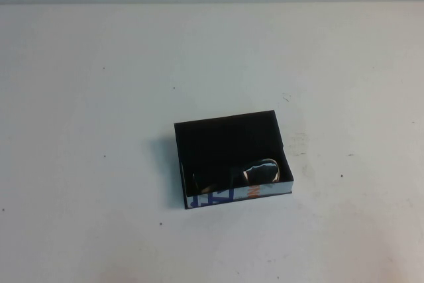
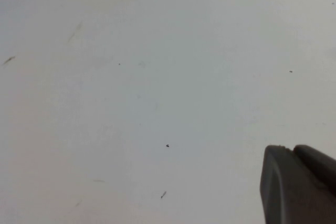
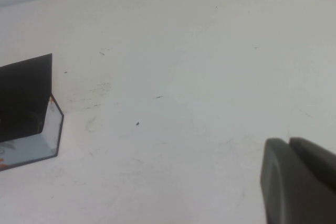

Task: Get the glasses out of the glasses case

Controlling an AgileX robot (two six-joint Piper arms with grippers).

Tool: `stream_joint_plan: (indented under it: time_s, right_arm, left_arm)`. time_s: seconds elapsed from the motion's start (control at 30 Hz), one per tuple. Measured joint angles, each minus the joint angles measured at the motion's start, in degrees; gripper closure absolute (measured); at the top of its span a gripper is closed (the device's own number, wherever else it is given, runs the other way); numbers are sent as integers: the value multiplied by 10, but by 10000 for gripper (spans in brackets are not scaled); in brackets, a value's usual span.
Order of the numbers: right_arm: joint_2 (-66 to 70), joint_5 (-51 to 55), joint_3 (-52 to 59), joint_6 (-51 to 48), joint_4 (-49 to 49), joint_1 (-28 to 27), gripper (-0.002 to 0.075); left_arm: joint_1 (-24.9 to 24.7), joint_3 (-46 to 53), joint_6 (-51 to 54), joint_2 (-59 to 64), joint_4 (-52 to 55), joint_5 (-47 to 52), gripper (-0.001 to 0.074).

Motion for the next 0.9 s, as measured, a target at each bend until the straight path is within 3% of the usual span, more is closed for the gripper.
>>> stream_joint_plan:
  time_s: [0.5,0.7,0.9]
  right_arm:
    - [0,20,-12,0,0,0,743]
    - [0,94,-175,0,-9,0,743]
    - [46,92,-274,0,-12,0,743]
  left_arm:
    - [0,0,0,0,0,0,740]
    - [0,0,0,0,0,0,740]
    - [0,0,0,0,0,0,740]
